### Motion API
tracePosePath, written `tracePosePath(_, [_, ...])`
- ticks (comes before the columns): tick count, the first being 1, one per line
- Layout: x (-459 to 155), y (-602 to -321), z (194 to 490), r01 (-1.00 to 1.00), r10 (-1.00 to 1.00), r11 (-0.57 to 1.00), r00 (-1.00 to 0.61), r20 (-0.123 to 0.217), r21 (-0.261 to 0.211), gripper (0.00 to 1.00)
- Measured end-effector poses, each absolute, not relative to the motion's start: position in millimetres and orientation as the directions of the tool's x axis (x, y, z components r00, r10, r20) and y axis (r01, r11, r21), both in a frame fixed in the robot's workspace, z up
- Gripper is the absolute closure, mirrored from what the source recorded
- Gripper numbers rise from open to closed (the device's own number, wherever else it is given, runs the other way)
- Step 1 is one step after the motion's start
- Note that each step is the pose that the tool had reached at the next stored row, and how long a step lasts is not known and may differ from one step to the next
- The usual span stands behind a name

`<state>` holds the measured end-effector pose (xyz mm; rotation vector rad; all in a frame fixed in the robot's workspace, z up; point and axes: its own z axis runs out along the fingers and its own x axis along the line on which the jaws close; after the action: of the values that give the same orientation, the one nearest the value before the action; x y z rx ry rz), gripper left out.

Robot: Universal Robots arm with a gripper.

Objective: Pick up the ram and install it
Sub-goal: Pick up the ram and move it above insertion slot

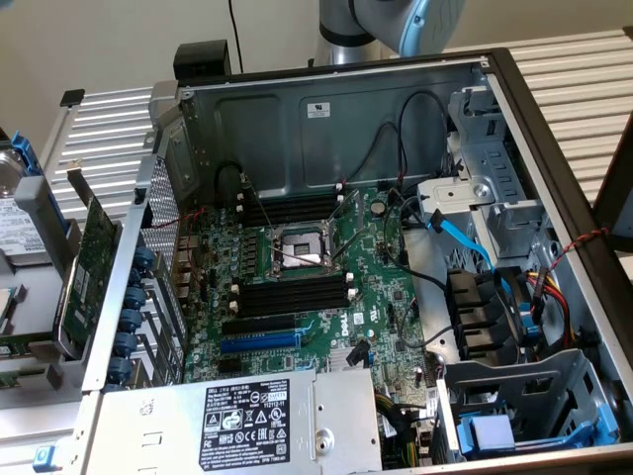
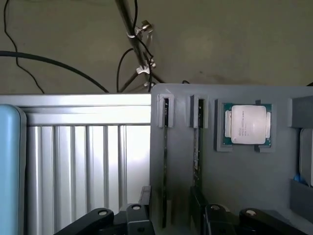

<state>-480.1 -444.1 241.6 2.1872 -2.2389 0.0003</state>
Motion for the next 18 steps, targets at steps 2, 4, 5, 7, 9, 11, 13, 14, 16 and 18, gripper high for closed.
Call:
tracePosePath(2, [-479,-447,238,-1.000,-1.000,0.023,-0.023,0.007,0.008,0.55])
tracePosePath(4, [-479,-448,234,-1.000,-1.000,0.023,-0.023,0.006,0.008,0.55])
tracePosePath(5, [-479,-449,232,-1.000,-1.000,0.023,-0.023,0.005,0.008,0.55])
tracePosePath(7, [-478,-449,229,-1.000,-1.000,0.023,-0.023,0.001,0.008,0.55])
tracePosePath(9, [-478,-449,227,-1.000,-1.000,0.023,-0.023,-0.007,0.009,0.55])
tracePosePath(11, [-478,-451,224,-1.000,-1.000,0.023,-0.023,-0.014,0.012,0.55])
tracePosePath(13, [-478,-452,222,-1.000,-1.000,0.023,-0.023,-0.016,0.016,0.55])
tracePosePath(14, [-478,-453,220,-1.000,-1.000,0.023,-0.023,-0.016,0.018,0.55])
tracePosePath(16, [-477,-453,217,-1.000,-1.000,0.023,-0.023,-0.017,0.019,0.55])
tracePosePath(18, [-477,-453,214,-1.000,-1.000,0.023,-0.023,-0.019,0.021,0.55])
